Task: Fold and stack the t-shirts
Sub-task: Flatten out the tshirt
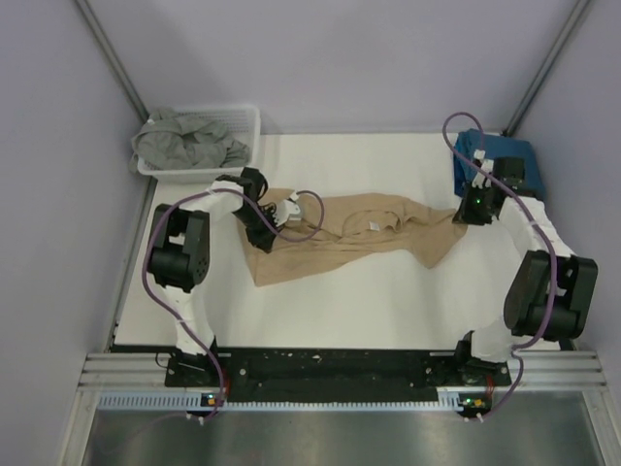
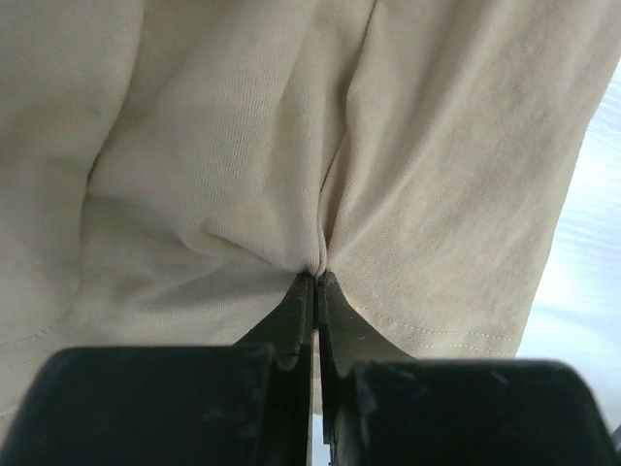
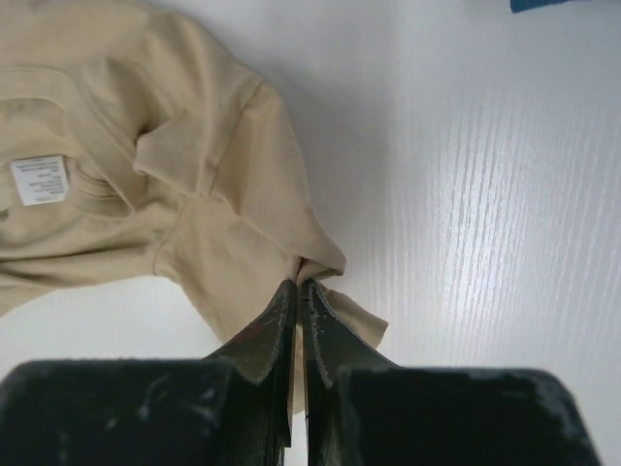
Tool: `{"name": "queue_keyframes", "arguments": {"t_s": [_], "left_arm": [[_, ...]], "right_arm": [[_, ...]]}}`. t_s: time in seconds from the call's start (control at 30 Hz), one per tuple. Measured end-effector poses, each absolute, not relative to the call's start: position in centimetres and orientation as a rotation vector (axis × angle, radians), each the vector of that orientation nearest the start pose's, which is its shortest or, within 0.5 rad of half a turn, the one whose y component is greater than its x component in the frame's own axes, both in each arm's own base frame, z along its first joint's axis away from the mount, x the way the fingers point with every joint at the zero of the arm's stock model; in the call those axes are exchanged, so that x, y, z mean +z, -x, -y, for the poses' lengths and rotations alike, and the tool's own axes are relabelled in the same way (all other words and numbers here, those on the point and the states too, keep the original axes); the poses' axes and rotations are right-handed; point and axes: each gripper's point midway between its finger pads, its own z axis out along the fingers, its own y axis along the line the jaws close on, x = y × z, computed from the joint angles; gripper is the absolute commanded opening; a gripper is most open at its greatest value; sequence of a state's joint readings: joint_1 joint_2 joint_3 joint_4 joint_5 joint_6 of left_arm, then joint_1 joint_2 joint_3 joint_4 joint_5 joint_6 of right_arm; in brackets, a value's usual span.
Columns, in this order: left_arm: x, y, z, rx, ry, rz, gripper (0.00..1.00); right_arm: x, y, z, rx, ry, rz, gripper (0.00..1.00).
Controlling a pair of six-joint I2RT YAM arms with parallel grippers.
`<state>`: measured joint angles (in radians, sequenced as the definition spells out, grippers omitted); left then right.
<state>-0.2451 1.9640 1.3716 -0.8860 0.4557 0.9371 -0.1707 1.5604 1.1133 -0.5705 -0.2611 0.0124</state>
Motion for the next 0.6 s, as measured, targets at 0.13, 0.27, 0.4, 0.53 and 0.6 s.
{"name": "queue_keyframes", "arguments": {"t_s": [0.13, 0.27, 0.4, 0.53, 0.6], "left_arm": [[3.0, -32.8, 13.0, -0.581, -1.596, -2.362, 0.00], [6.9, -32.9, 12.7, -0.580, -1.527, -2.343, 0.00], [13.5, -34.6, 12.0, -0.507, -1.434, -2.228, 0.00], [20.9, -35.3, 10.2, -0.371, -1.325, -2.085, 0.00], [24.0, -35.5, 9.0, -0.275, -1.253, -2.024, 0.00]], "right_arm": [[12.9, -35.9, 1.1, 0.295, -0.127, -2.466, 0.00], [16.5, -35.5, 0.5, 0.310, -0.106, -2.377, 0.00], [22.1, -35.0, -0.3, 0.333, -0.067, -2.236, 0.00], [30.1, -33.6, -1.4, 0.340, 0.012, -2.024, 0.00], [33.4, -32.4, -2.1, 0.350, 0.056, -1.932, 0.00]]}}
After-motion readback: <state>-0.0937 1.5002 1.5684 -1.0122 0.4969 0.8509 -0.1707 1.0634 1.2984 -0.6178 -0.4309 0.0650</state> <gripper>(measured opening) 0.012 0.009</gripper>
